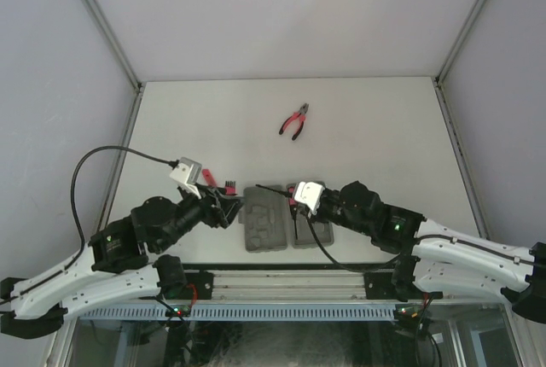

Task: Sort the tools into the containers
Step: Pick up the screwdriver from the center of the board.

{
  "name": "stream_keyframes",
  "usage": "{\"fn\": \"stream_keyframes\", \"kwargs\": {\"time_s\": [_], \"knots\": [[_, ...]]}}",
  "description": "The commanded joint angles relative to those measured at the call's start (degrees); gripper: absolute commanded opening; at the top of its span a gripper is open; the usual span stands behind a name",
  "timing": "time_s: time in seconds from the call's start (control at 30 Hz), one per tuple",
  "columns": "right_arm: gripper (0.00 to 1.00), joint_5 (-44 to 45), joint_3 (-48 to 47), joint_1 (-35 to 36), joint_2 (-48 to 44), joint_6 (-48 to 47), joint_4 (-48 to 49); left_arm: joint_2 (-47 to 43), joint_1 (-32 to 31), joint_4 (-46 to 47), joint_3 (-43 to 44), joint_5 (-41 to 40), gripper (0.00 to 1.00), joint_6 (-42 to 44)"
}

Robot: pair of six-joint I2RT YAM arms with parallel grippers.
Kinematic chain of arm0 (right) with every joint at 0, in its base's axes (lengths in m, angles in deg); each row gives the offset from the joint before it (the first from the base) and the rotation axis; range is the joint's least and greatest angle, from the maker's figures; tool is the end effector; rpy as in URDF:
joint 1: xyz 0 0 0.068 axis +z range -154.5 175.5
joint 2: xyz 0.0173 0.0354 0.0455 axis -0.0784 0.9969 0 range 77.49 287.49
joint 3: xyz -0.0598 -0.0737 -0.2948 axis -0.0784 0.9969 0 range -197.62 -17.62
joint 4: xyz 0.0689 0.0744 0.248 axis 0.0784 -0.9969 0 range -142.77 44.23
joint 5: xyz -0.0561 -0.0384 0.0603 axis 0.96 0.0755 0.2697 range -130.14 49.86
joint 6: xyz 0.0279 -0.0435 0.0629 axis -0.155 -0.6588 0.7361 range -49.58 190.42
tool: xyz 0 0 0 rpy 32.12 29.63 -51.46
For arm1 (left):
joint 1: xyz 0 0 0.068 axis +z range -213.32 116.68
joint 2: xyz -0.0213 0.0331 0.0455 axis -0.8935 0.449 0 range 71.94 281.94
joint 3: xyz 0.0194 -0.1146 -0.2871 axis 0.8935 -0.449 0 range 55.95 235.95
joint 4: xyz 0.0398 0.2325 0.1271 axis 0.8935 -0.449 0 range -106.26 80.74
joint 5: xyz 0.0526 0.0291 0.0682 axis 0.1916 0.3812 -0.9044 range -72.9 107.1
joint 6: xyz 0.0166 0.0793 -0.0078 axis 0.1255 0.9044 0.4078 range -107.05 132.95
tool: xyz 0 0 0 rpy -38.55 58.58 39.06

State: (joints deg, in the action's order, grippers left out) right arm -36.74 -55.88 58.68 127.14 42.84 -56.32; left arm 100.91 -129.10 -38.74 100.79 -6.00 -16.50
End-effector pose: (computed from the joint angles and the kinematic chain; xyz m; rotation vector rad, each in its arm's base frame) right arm 0.1018 0.1921 0.2988 -1.3736 1.4112 0.3510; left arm 0.0732 -0.0951 0.3538 0.2930 1.8430 -0.8170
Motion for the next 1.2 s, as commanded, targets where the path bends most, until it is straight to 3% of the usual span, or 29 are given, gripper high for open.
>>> {"fn": "stream_keyframes", "kwargs": {"time_s": [0.0, 0.27, 0.43, 0.93, 1.17], "knots": [[0.00, 4.97, 0.43, 1.07, 0.29, 19.70, 10.67, -0.79, -0.09, -0.06, -0.85, -6.85, 0.69, -3.32], [0.00, 12.03, 0.34, 2.73, 1.14, 39.52, 13.18, -1.57, -0.06, 1.01, -0.42, -7.00, 0.70, -3.59], [0.00, 6.81, 0.31, 3.24, 1.76, 46.74, 15.84, -2.37, -0.10, 3.85, -0.89, -7.12, 0.74, -3.68], [0.00, -0.73, -2.93, 7.46, 10.51, 55.32, 30.05, -0.41, -0.07, 11.18, 0.58, -3.00, 0.75, -2.98], [0.00, -2.73, -3.38, 8.35, 11.17, 56.21, 31.03, 1.29, -0.11, 12.56, 0.60, -1.54, 0.68, -3.52]]}}
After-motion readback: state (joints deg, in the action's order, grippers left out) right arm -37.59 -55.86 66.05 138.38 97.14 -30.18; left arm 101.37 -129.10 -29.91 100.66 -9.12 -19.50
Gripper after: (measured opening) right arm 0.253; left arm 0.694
